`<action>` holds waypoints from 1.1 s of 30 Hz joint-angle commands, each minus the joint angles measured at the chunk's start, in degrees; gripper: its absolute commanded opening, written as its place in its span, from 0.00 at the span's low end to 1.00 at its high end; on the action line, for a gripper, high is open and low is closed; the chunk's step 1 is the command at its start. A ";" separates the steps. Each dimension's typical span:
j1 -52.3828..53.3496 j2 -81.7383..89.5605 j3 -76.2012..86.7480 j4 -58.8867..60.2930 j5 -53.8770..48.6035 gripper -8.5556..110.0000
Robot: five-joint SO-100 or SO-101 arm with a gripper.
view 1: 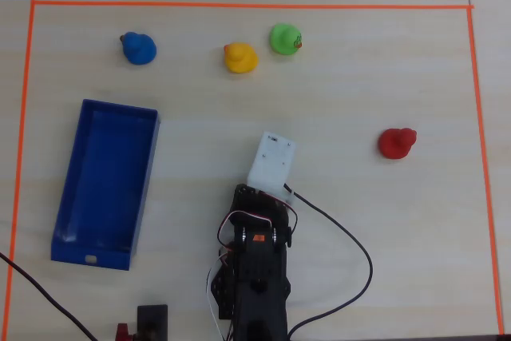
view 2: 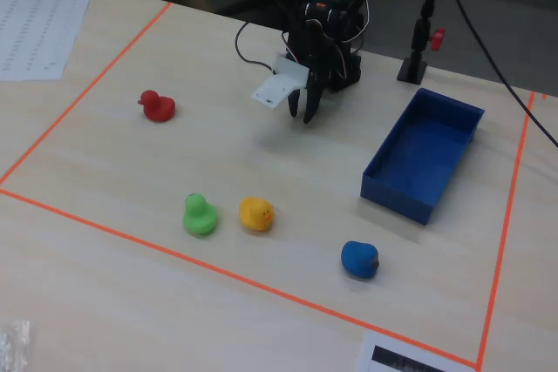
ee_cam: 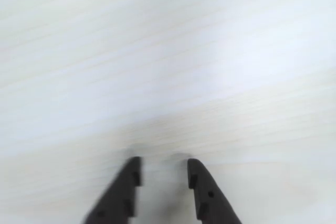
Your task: Grasp blue duck and put it into box.
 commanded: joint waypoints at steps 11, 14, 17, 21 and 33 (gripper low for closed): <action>3.43 -33.13 -38.14 -18.72 -5.10 0.24; 1.32 -42.36 -48.60 -26.81 -6.94 0.25; -0.44 -51.06 -57.57 -33.49 -9.40 0.26; -2.64 -57.66 -58.27 -49.66 -15.47 0.26; -20.74 -76.99 -32.34 -101.51 -25.31 0.28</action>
